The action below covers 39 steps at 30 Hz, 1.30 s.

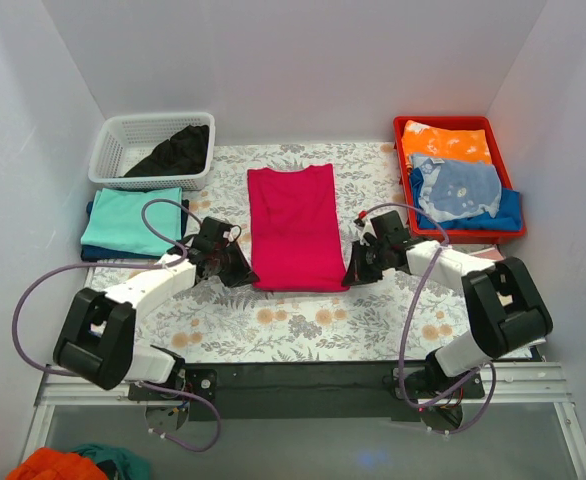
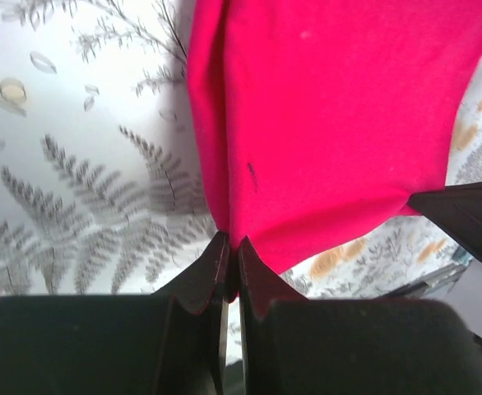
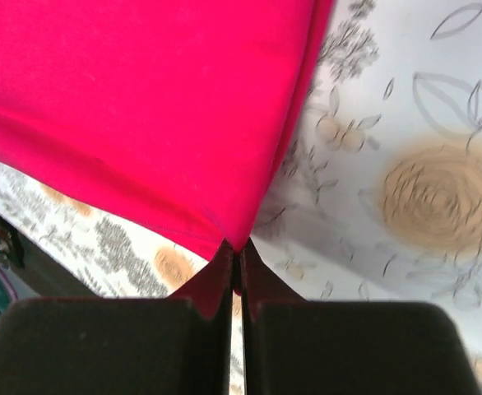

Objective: Fold and stack the t-shirts
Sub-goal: Fold the tshirt

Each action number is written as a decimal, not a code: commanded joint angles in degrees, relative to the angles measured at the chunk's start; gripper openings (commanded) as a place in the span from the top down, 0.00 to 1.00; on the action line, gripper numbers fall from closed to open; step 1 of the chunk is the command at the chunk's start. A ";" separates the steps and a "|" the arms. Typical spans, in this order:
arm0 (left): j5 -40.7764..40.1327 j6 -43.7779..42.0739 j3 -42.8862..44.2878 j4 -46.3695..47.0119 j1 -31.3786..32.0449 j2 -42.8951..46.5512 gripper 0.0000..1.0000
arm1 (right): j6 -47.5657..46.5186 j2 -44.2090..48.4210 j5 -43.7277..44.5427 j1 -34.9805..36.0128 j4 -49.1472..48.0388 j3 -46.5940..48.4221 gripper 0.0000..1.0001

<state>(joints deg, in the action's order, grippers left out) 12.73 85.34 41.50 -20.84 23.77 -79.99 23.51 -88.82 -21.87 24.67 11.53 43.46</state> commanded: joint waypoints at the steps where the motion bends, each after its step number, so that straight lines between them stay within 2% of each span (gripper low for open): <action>1: -2.01 2.37 -0.63 -9.63 1.27 7.64 1.00 | -3.11 7.50 0.95 -0.06 8.76 -1.54 0.99; 5: -2.88 5.09 -0.98 -15.27 3.29 14.49 1.00 | -3.91 14.09 0.51 0.29 14.04 -1.98 0.99; 10: -7.89 9.05 -0.45 -24.93 9.18 22.75 1.00 | -4.35 20.78 0.33 0.56 19.67 -2.50 0.99; 16: -10.53 13.88 0.51 -30.83 12.96 28.21 1.00 | -3.65 26.58 -0.90 0.91 24.06 -3.03 0.99; 22: -13.94 16.53 3.06 -33.47 14.29 31.91 1.00 | -3.73 29.75 0.16 1.00 28.02 1.18 0.99; 28: -24.76 17.30 12.71 -33.82 14.29 26.74 1.00 | -4.17 26.33 6.12 1.00 27.58 10.74 0.99; 33: -29.95 19.78 17.39 -34.63 14.20 17.35 1.00 | -6.63 18.87 10.43 0.91 25.74 19.63 0.99; 39: -36.45 19.34 23.36 -33.21 12.72 7.75 1.00 | -7.95 7.71 11.32 0.38 21.78 27.98 0.99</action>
<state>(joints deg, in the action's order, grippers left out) -13.34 104.86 59.92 -51.44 38.39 -68.16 18.20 -75.42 -15.29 26.22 35.88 66.02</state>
